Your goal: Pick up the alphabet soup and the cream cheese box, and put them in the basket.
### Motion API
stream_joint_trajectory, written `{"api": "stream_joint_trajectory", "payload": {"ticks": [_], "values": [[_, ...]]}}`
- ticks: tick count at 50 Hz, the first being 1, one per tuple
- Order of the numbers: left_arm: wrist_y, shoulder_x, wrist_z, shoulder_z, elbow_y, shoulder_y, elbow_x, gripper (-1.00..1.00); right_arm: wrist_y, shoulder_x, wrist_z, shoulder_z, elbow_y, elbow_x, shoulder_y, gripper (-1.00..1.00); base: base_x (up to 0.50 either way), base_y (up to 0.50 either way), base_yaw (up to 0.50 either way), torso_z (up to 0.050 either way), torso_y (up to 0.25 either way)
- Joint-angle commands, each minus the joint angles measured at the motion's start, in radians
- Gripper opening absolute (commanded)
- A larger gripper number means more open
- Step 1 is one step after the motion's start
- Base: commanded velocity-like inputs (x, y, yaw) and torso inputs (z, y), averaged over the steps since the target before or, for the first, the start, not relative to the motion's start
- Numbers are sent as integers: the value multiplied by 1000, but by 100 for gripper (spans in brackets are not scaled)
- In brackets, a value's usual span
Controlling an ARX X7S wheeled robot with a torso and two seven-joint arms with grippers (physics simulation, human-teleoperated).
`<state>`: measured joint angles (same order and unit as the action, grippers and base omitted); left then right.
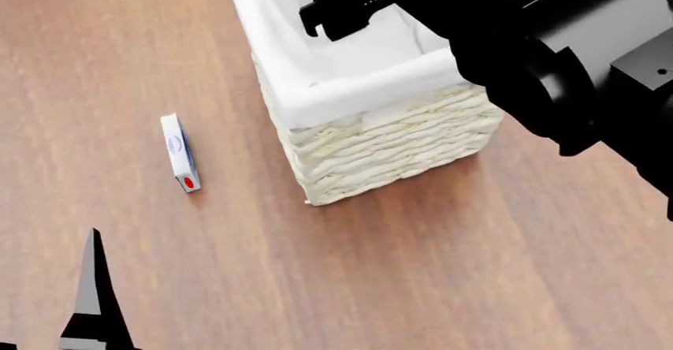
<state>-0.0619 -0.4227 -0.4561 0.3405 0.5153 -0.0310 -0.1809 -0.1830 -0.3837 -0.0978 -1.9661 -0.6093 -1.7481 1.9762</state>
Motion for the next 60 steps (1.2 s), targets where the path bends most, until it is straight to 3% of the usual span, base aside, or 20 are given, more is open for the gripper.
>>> {"api": "stream_joint_trajectory", "payload": {"ticks": [1,5,6,30,41,48,53,60], "values": [[7,-2,-4,2,6,-2,1,100,3,2,12,21,-11,57,-5,-100,0,0,0,0,0],[8,-3,-5,3,7,-3,3,100,7,11,21,22,-29,64,-6,-100,0,0,0,0,0],[7,-3,-6,3,7,-3,3,100,8,11,18,21,-27,67,-7,100,0,0,0,0,0],[10,-9,-12,5,14,-1,4,100,2,-9,-2,27,18,83,2,100,0,0,0,0,0],[16,-2,-6,23,1,-16,11,100,90,-227,-256,74,483,170,144,100,0,0,0,0,1],[6,1,2,37,-14,-18,13,100,215,-361,-436,89,696,237,72,100,0,0,0,0,0],[14,1,2,36,-24,-31,15,100,310,-497,-596,67,947,394,2,100,0,0,0,0,0],[19,9,3,53,-28,-39,26,100,379,-538,-699,19,1031,534,-135,100,0,0,0,0,0]]}}
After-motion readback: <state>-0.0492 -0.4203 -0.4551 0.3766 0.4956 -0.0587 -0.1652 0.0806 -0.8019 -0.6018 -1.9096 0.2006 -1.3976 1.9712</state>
